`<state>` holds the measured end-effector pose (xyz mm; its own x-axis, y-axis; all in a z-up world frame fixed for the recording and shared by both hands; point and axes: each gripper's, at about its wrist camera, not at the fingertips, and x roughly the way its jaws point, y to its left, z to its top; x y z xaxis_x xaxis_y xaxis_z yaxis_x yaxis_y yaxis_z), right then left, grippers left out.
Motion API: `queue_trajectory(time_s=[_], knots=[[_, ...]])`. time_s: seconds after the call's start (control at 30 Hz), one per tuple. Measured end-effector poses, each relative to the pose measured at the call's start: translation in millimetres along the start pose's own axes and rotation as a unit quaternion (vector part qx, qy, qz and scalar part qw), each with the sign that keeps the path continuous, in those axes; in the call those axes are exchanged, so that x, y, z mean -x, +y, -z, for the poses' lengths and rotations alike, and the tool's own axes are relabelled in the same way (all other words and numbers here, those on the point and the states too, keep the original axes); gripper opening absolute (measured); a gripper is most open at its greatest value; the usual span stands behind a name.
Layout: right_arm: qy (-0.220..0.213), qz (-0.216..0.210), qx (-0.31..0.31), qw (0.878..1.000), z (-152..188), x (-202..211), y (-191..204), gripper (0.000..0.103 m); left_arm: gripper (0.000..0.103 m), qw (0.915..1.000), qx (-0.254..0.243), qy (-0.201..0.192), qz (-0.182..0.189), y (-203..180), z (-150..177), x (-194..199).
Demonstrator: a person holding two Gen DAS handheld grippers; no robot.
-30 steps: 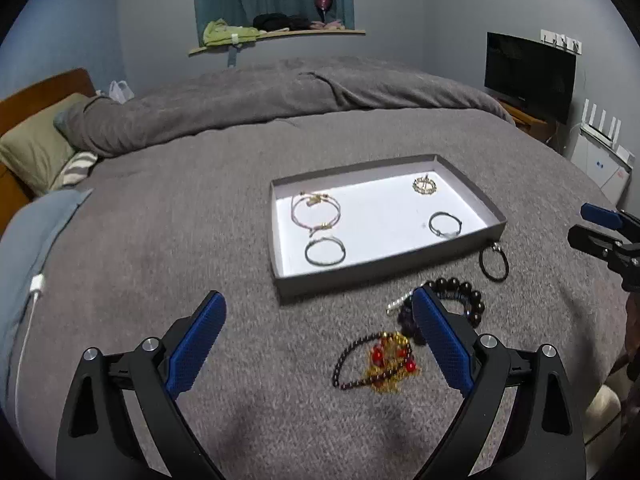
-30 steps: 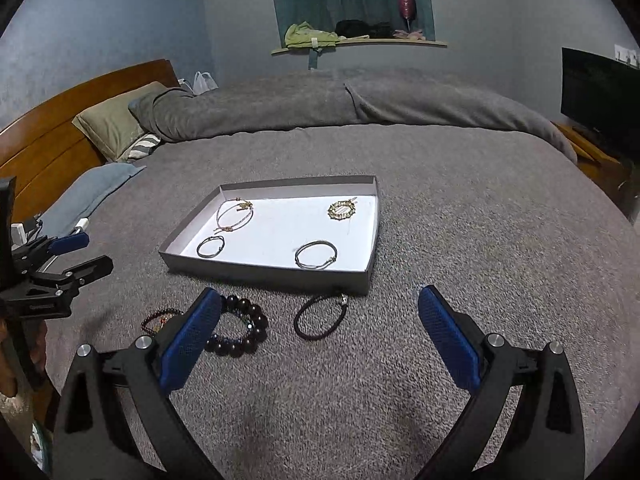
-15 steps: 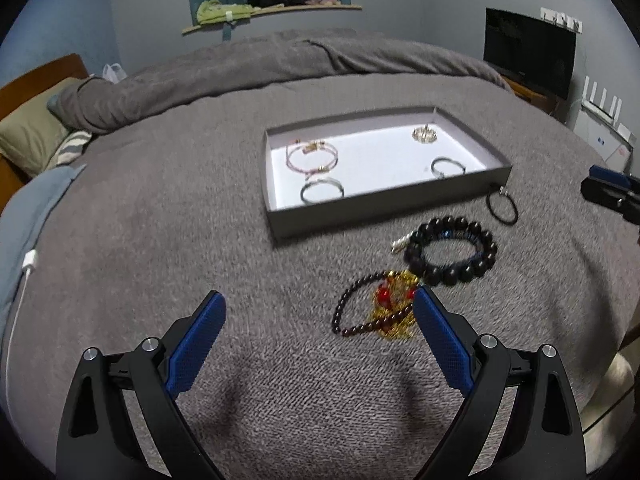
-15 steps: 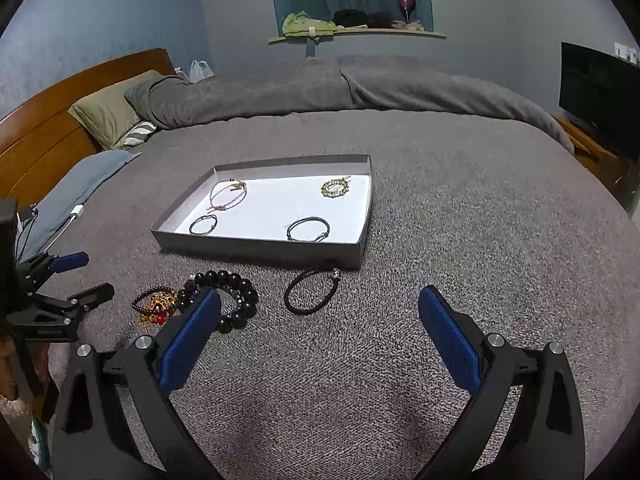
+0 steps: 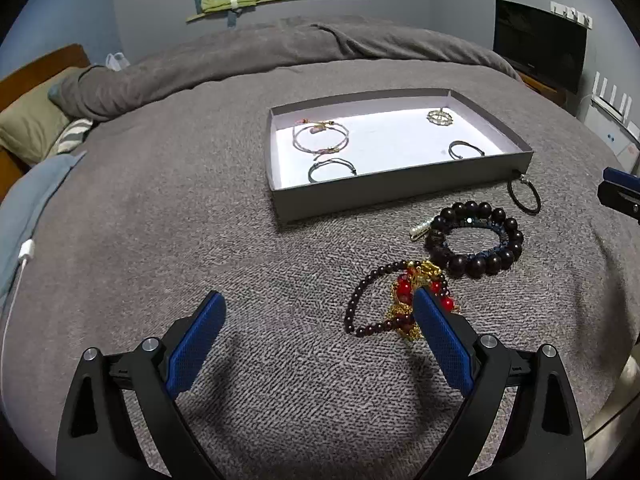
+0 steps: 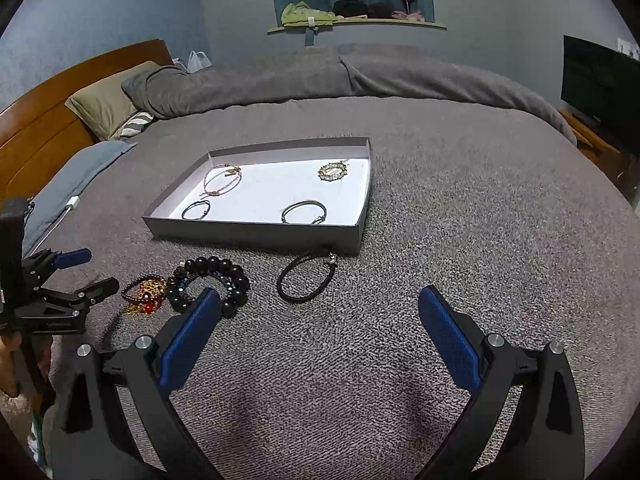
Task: Organize jewelry
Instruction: 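Move both tools back toward the remaining bracelets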
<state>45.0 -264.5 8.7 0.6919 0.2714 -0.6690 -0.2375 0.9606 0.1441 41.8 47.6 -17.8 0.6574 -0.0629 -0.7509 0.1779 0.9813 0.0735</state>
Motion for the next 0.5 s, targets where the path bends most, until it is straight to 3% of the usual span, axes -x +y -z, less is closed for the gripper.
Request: queue_trajectory(time_s=[0.3,0.5], knots=[[0.015,0.012,-0.004,1.0,5.9,-15.5,-7.2,0.097,0.094,1.0,0.006,0.0,0.003,3.0,0.7,-8.5],[0.021,0.014,-0.006,1.0,7.1,-24.4,-10.7,0.097,0.088,0.9998,0.0,0.005,0.018,1.6,0.6,-16.3]])
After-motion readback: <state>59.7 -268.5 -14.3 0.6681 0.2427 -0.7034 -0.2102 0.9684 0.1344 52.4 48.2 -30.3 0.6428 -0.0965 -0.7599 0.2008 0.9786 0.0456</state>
